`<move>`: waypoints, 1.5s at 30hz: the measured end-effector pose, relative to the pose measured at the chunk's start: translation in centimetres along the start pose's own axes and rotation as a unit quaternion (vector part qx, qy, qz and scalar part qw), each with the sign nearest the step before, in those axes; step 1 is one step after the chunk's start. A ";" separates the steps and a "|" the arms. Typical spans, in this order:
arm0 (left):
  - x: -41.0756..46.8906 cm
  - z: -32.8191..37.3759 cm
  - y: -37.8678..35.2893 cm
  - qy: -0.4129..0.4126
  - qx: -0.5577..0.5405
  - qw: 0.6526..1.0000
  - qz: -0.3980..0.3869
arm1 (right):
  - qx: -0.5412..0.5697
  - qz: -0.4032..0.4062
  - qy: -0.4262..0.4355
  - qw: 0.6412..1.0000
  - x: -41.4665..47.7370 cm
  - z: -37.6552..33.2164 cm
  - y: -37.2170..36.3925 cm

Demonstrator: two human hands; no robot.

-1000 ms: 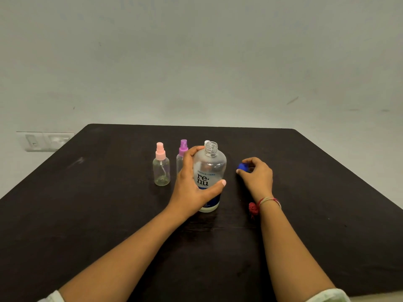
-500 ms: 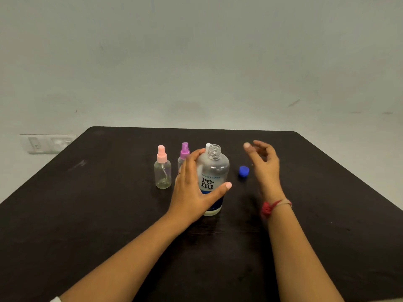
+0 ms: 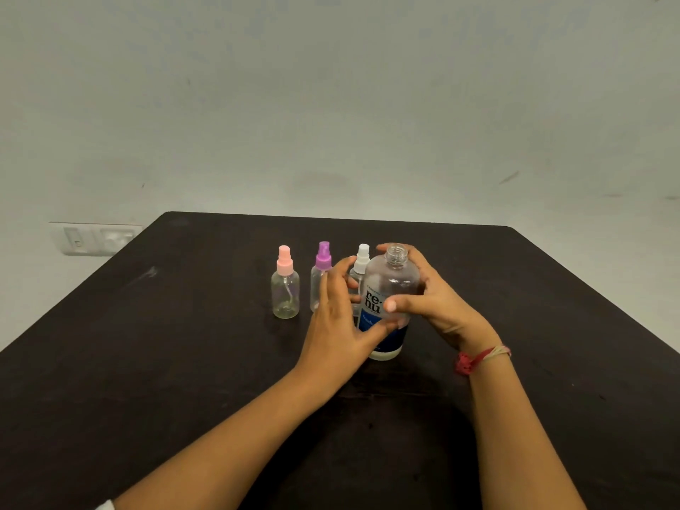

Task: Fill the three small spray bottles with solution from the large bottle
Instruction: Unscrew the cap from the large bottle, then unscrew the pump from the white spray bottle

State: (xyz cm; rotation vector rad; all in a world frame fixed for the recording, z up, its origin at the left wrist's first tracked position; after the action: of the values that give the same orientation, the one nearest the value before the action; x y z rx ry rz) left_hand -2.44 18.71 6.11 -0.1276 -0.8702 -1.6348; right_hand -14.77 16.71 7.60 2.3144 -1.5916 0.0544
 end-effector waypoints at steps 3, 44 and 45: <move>0.0 -0.2 -0.5 -0.006 -0.024 1.000 -0.017 | -0.040 -0.019 -0.039 0.998 -0.2 1.3 0.1; 0.3 -1.2 0.3 -0.022 -0.033 0.998 0.056 | -0.342 0.288 0.164 0.879 -1.3 -4.1 -1.0; 0.3 -1.3 0.4 -0.021 -0.031 0.998 0.060 | -0.341 0.273 0.143 0.888 -0.7 -3.3 -1.6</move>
State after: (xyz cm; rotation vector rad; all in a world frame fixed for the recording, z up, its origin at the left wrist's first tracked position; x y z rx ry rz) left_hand -1.68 17.67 5.52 -0.2530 -0.8286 -1.5526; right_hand -13.11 18.85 10.19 1.2332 -1.6954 -0.0296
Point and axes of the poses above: each hand's wrist, its own x-axis towards the middle knuckle, its own y-axis out of the back of the hand, z = x × y, the point moved 9 cm from there along x, towards the middle knuckle, and after that the axes turned 6 degrees about -z, right-handed, at the moved point
